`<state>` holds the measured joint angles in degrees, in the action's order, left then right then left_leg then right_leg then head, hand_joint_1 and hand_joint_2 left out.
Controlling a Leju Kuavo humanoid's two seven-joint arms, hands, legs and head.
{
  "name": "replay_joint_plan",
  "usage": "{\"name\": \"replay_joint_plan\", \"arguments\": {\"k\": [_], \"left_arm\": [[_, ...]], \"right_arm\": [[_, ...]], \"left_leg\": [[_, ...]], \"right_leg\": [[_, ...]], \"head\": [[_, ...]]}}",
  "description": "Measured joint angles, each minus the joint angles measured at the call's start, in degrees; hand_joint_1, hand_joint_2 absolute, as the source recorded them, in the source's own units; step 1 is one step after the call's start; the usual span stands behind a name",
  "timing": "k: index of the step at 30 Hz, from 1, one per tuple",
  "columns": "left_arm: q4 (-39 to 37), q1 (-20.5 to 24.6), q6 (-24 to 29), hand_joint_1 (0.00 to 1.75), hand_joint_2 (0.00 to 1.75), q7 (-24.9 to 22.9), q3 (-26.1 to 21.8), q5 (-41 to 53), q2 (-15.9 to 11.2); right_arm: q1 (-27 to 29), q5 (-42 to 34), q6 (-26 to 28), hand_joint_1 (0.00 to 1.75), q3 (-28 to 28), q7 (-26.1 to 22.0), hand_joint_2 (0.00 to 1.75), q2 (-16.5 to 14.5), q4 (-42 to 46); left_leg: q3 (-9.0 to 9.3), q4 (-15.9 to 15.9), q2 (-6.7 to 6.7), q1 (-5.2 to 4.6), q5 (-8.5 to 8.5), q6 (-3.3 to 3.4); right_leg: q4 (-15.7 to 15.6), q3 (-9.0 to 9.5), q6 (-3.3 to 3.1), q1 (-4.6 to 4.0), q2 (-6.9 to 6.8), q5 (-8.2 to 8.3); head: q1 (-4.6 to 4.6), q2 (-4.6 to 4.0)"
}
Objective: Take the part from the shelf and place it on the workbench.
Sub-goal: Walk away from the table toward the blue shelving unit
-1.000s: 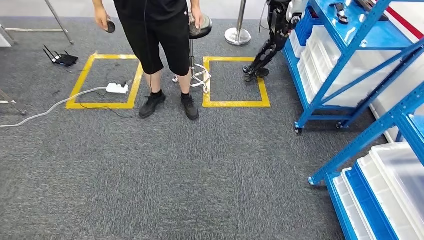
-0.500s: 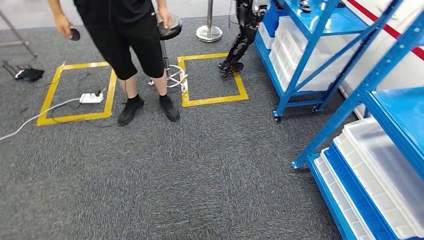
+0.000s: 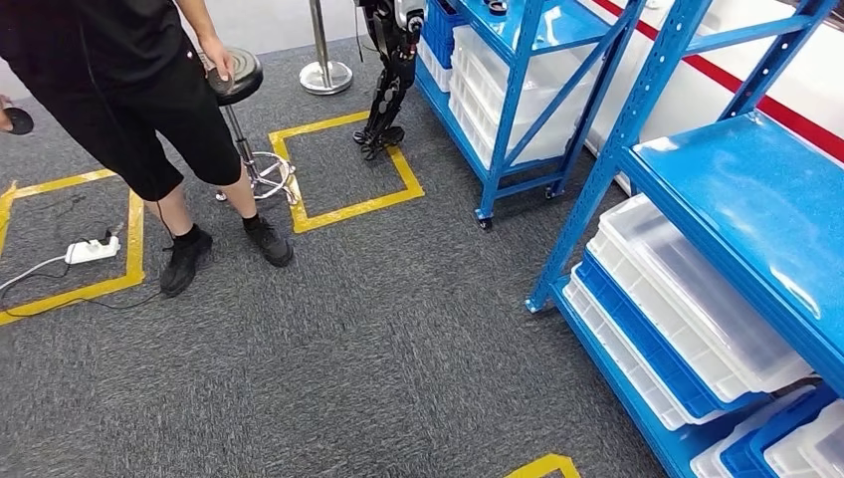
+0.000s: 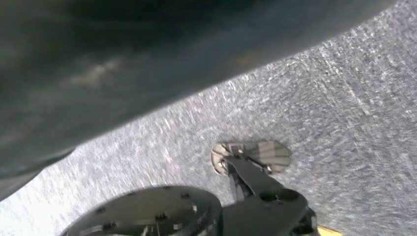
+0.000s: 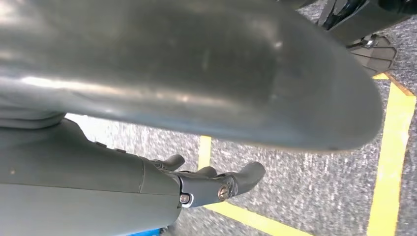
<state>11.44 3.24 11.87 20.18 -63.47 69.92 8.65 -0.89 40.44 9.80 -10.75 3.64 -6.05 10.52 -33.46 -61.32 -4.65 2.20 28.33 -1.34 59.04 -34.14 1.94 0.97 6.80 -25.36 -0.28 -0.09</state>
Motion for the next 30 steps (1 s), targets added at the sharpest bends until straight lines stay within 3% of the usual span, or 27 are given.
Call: {"name": "replay_joint_plan", "arguments": {"k": [2, 4, 6, 8, 9, 10, 11, 13, 15, 17, 18, 20, 22, 24, 25, 26, 28, 30], "left_arm": [[-0.01, 0.12, 0.09, 0.00, 0.00, -0.01, 0.00, 0.08, 0.01], [0.01, 0.23, 0.21, 0.00, 0.00, 0.03, 0.00, 0.09, 0.03], [0.02, 0.21, 0.29, 0.00, 0.00, 0.08, 0.00, 0.10, 0.04], [0.02, 0.10, 0.32, 0.00, 0.00, 0.08, 0.00, 0.11, 0.05], [0.02, 0.08, 0.32, 0.00, 0.00, 0.08, 0.00, 0.11, 0.05], [0.02, 0.09, 0.32, 0.00, 0.00, 0.08, 0.00, 0.11, 0.05], [0.02, 0.11, 0.32, 0.00, 0.00, 0.08, 0.00, 0.11, 0.05], [0.02, 0.13, 0.31, 0.00, 0.00, 0.06, 0.00, 0.11, 0.07], [0.02, 0.11, 0.30, 0.00, 0.00, -0.02, 0.00, 0.11, 0.05], [0.02, 0.21, 0.30, 0.00, 0.00, -0.11, -0.01, 0.11, 0.06], [0.02, 0.30, 0.30, 0.00, 0.00, -0.13, -0.01, 0.11, 0.11], [0.02, 0.39, 0.30, 0.00, 0.00, -0.14, -0.01, 0.13, 0.18], [0.02, 0.30, 0.30, 0.00, 0.00, -0.18, 0.00, 0.15, 0.18], [0.01, 0.15, 0.30, 0.00, 0.00, -0.33, 0.00, 0.15, 0.17], [0.00, 0.08, 0.30, 0.00, 0.00, -0.43, 0.00, 0.16, 0.17], [-0.01, 0.05, 0.30, 0.00, 0.00, -0.54, 0.00, 0.16, 0.17], [-0.01, 0.02, 0.31, 0.00, 0.00, -0.70, 0.00, 0.20, 0.17], [-0.02, 0.04, 0.33, 0.00, 0.00, -0.82, 0.00, 0.24, 0.18]], "right_arm": [[0.15, 0.00, 0.01, 0.00, 0.00, 0.01, 0.00, 0.02, 0.00], [0.44, -0.01, 0.01, 0.00, 0.00, -0.01, 0.00, 0.08, -0.01], [0.32, -0.01, -0.01, 0.00, 0.00, -0.02, 0.00, 0.07, -0.01], [0.04, -0.01, -0.01, 0.00, 0.00, -0.02, 0.00, -0.02, -0.01], [0.03, -0.01, -0.01, 0.00, 0.00, -0.02, 0.00, -0.02, -0.01], [0.08, -0.01, -0.02, 0.00, 0.00, -0.01, 0.00, -0.01, -0.01], [0.15, -0.01, -0.02, 0.00, 0.00, -0.01, 0.00, 0.02, -0.01], [0.05, 0.01, -0.03, 0.00, 0.00, 0.00, 0.00, 0.06, -0.01], [-0.25, 0.02, -0.04, 0.00, 0.00, -0.01, 0.00, 0.05, -0.01], [-0.21, 0.02, -0.05, 0.00, 0.00, -0.02, 0.00, 0.03, -0.01], [-0.04, 0.02, -0.05, 0.00, 0.00, -0.01, 0.00, 0.02, -0.02], [0.16, 0.01, -0.05, 0.00, -0.01, 0.00, 0.00, 0.08, -0.05], [0.10, 0.01, -0.05, 0.00, -0.02, 0.00, 0.00, 0.10, -0.07], [0.02, 0.01, -0.07, 0.00, -0.02, -0.01, 0.00, 0.04, -0.07], [0.06, 0.01, -0.07, 0.00, -0.02, -0.02, 0.00, 0.03, -0.07], [0.13, 0.01, -0.08, 0.00, -0.02, -0.01, 0.00, 0.03, -0.07], [0.21, 0.02, -0.08, 0.00, -0.02, 0.00, 0.00, 0.05, -0.07], [0.15, 0.06, -0.07, 0.00, -0.02, 0.00, 0.00, 0.08, -0.07]], "left_leg": [[0.15, 0.36, 0.86, -0.41, 0.12, 0.88], [0.50, 0.65, 2.09, -0.58, -0.06, 1.89], [0.70, 0.84, 3.59, -0.64, -0.14, 2.54], [0.68, 0.82, 5.36, -0.79, 0.01, 2.80], [0.70, 0.81, 6.19, -0.84, 0.11, 2.84], [0.76, 0.81, 6.93, -0.85, 0.22, 2.84], [0.87, 0.81, 7.60, -0.84, 0.33, 2.76], [1.17, 0.77, 8.77, -1.04, 0.71, 2.34], [1.59, 0.85, 9.86, -1.37, 1.21, 1.63], [2.39, 1.35, 11.06, -1.42, 1.48, 0.87], [2.72, 1.43, 11.10, -1.27, 1.62, 0.51], [2.19, -0.76, 8.87, -1.00, 3.31, 0.11], [-0.89, -7.43, 5.72, -0.91, 6.87, 0.11], [-4.27, -13.69, 4.63, -0.93, 8.94, 0.05], [-4.84, -14.20, 4.48, -0.89, 8.33, 0.02], [-4.37, -12.53, 4.33, -0.78, 6.63, 0.01], [-1.49, -5.24, 2.65, -0.35, 2.41, -0.03], [0.57, -0.06, 0.61, -0.10, 0.67, 0.08]], "right_leg": [[-0.08, -0.63, 0.65, 0.12, 1.03, 0.00], [1.27, -1.50, 1.00, 0.11, -1.04, -0.59], [6.69, -4.33, 0.82, 0.01, -4.66, -2.98], [13.94, -8.40, 0.74, 0.05, -5.97, -5.65], [15.78, -9.50, 0.94, 0.11, -6.15, -5.99], [15.49, -9.48, 1.32, 0.17, -6.32, -5.46], [12.88, -8.19, 1.79, 0.21, -6.72, -4.19], [5.13, -4.07, 2.31, 0.06, -9.22, -1.46], [0.84, -1.67, 1.79, -0.26, -11.06, -0.08], [0.34, -1.64, 0.81, -0.57, -10.18, 0.36], [0.07, -1.44, 0.36, -0.32, -9.46, 0.55], [-0.55, -0.66, -0.50, 0.24, -8.13, 0.80], [-0.76, -0.26, -1.15, 0.35, -6.81, 0.83], [-0.73, -0.11, -1.42, 0.12, -5.13, 0.78], [-0.69, 0.01, -1.43, 0.07, -4.19, 0.74], [-0.66, 0.16, -1.42, 0.07, -3.27, 0.72], [-0.48, 0.35, -1.17, 0.04, -1.61, 0.58], [-0.22, 0.07, -0.60, -0.13, -0.30, 0.39]], "head": [[0.01, 0.00], [0.16, 0.00], [0.54, 0.00], [0.75, 0.00], [0.74, 0.00], [0.76, 0.00], [0.76, 0.00], [0.79, 0.00], [0.74, 0.00], [0.69, 0.00], [0.65, 0.00], [0.29, 0.00], [-0.12, 0.00], [-0.19, 0.00], [-0.20, 0.00], [-0.21, 0.00], [-0.23, 0.00], [-0.21, 0.00]]}}
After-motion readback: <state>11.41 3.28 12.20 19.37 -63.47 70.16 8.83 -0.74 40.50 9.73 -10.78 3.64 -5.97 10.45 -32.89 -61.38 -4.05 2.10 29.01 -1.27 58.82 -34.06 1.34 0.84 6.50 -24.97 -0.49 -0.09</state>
